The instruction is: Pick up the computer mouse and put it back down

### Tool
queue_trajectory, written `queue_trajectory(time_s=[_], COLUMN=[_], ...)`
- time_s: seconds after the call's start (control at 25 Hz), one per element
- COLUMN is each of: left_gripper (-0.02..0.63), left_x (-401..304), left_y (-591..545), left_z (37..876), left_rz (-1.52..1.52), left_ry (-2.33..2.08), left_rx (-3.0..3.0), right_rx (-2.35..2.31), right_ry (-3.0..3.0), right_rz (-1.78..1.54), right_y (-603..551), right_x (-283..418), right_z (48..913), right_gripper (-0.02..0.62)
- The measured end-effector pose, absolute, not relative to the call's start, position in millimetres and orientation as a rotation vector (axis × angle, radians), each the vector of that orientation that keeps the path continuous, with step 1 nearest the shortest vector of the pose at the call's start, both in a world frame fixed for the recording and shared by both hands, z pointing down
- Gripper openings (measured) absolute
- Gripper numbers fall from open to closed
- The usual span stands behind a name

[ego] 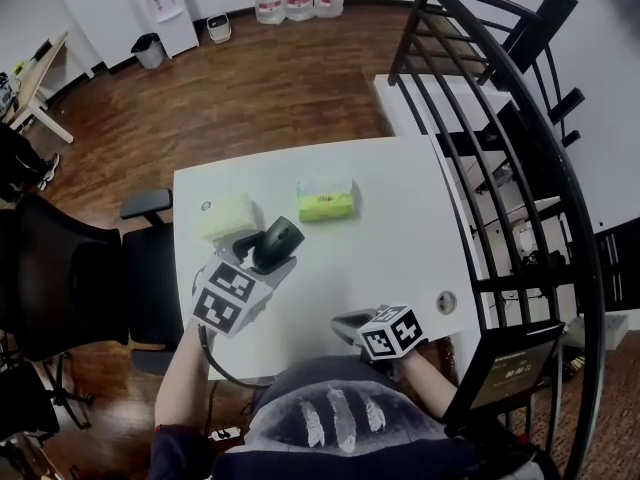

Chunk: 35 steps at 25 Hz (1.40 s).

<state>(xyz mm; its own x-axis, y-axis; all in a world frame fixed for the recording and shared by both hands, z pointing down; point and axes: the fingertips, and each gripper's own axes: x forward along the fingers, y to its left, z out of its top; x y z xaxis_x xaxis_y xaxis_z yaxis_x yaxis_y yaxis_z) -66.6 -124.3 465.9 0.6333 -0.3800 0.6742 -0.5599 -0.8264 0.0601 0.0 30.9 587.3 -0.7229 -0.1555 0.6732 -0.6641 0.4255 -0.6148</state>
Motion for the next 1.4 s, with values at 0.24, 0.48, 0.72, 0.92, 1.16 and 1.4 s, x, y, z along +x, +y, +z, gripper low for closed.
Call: queue_trajectory(time_s=[0.24, 0.48, 0.72, 0.92, 1.16, 1.4], left_gripper=[0.305, 0.304, 0.304, 0.305, 0.305, 0.305], left_x=[-65.8, -69.1, -69.6, -59.9, -58.4, -50.9], left_y=[-132.2, -131.4, -139.4, -138.9, -141.5, -132.3], left_z=[527.8, 589.2, 623.6, 643.2, 665.7, 692.6], left_rz=[1.124, 1.231, 1.317, 1.352, 1.417, 1.445], left_ry=[-0.713, -0.626, -0.645, -0.635, -0.638, -0.574], left_rx=[2.47, 2.347, 2.27, 2.229, 2.201, 2.18], right_rx=[0.697, 0.704, 0.707, 0.711, 0.717, 0.724], right_ry=[-2.144, -2.13, -2.113, -2.103, -2.093, -2.084], right_rz=[1.286, 1.315, 1.336, 1.358, 1.374, 1.387], right_y=[34.5, 35.4, 34.8, 32.6, 33.1, 34.7], right_x=[1.4, -0.9, 9.2, 19.4, 27.2, 28.8], right_z=[593.9, 599.7, 601.6, 603.9, 609.5, 616.9], right_gripper=[0.003, 0.003, 0.003, 0.003, 0.003, 0.003])
